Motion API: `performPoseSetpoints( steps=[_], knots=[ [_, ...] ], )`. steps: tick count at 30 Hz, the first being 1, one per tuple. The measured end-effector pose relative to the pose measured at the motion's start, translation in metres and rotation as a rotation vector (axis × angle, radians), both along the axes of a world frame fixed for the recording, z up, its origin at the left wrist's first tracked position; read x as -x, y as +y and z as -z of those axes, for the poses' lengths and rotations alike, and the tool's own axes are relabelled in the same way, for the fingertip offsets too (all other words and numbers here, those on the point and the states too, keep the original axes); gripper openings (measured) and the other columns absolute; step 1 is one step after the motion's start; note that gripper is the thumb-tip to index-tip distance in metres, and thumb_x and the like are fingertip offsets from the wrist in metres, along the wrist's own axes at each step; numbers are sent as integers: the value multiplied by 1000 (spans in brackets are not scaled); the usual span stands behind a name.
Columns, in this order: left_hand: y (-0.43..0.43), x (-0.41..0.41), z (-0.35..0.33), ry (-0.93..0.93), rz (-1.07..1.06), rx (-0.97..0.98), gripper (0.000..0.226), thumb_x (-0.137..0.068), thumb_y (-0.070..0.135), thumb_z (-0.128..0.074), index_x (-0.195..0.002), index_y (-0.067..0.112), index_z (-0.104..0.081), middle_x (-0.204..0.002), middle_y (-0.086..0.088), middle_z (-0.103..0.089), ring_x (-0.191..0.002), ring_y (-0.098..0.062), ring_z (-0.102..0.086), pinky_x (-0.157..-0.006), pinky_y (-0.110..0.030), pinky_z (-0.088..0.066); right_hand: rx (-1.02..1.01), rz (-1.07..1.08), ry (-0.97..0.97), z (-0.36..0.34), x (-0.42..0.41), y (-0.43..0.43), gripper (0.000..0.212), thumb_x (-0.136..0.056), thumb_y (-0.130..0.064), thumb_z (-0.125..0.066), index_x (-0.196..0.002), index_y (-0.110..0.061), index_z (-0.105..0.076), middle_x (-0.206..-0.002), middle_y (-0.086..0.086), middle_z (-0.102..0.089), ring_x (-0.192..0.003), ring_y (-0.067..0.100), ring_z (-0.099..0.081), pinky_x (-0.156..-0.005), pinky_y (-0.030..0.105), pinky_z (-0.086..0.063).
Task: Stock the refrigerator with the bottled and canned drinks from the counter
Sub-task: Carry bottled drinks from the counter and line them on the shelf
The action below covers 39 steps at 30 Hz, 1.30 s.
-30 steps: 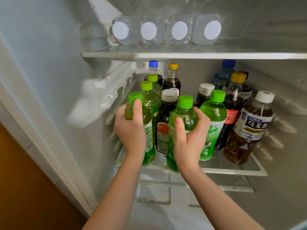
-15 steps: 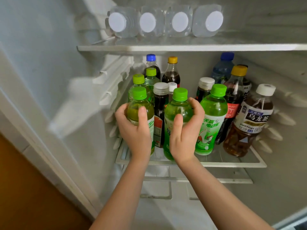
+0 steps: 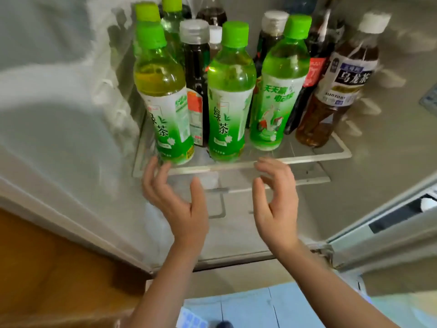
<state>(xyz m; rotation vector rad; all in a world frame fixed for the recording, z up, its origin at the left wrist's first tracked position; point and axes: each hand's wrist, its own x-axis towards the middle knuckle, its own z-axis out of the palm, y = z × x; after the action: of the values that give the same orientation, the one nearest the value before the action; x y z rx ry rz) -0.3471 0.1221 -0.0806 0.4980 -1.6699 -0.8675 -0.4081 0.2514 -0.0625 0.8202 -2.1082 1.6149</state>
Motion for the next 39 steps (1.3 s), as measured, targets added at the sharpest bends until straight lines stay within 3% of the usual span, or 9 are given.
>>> performPoseSetpoints(
  steps=[4,10,13,16,19,27,32,36,39],
  knots=[
    [38,-17,37,-73,105,13,38,-86,15,-53,-119,-2,-46,-133,-15,-35,-128,-19,-32,-102,-55,-35,-59,68,-217,29,-24,47,17,-89,-20,-47,-94,-28,-61,-89,-13,-61,-78,6,-65,-67,17,-47],
    [117,-25,90,-441,566,-215,26,-87,25,-51,-111,16,-53,-109,15,-51,-104,-7,-50,-90,-38,-46,-336,174,-495,80,-73,158,20,-89,-14,-50,-94,-24,-66,-83,-14,-65,-78,5,-62,-69,24,-50],
    [163,-33,113,-754,783,-305,13,-92,18,-55,-104,24,-55,-102,15,-55,-98,-2,-54,-81,-31,-50,-477,268,-710,109,-118,225,19,-92,-14,-50,-99,-23,-66,-85,-7,-67,-82,14,-63,-73,34,-51],
    [213,-47,133,-1042,992,-306,9,-93,22,-55,-101,24,-57,-99,10,-59,-86,-1,-56,-70,-13,-42,-570,402,-831,136,-181,290,18,-94,-18,-49,-103,-23,-65,-89,-8,-65,-83,14,-62,-73,29,-48],
    [271,-81,155,-1320,1190,-176,8,-93,31,-55,-100,28,-56,-92,17,-57,-79,8,-51,-63,-6,-36,-646,545,-939,161,-264,352,19,-94,-19,-50,-102,-22,-66,-84,-14,-59,-80,12,-57,-62,8,-33],
    [420,-243,229,-1822,1453,72,11,-94,29,-52,-98,19,-55,-116,-13,-63,-111,-31,-57,-96,-35,-45,-542,805,-1383,221,-525,464,19,-92,-21,-47,-101,-27,-63,-97,-10,-66,-98,16,-60,-78,28,-43],
    [479,-351,245,-2003,1487,475,23,-91,32,-50,-70,25,-48,-86,-6,-59,-83,-23,-55,-88,-35,-45,-474,691,-1788,242,-656,515,23,-93,-30,-43,-107,-25,-60,-114,-3,-65,-107,16,-58,-82,23,-42],
    [525,-396,237,-2068,1530,972,31,-91,41,-49,-112,21,-60,-121,-2,-61,-113,-22,-56,-95,-31,-44,-292,799,-1913,248,-731,547,23,-94,-30,-44,-105,-19,-61,-107,1,-67,-99,18,-60,-80,25,-43],
    [570,-405,230,-2061,1564,1066,35,-94,37,-47,-123,19,-55,-125,0,-60,-115,-19,-55,-92,-25,-40,-25,945,-1933,250,-766,562,15,-93,-26,-45,-85,-20,-56,-87,2,-64,-79,18,-57,-75,27,-46]
  ],
)
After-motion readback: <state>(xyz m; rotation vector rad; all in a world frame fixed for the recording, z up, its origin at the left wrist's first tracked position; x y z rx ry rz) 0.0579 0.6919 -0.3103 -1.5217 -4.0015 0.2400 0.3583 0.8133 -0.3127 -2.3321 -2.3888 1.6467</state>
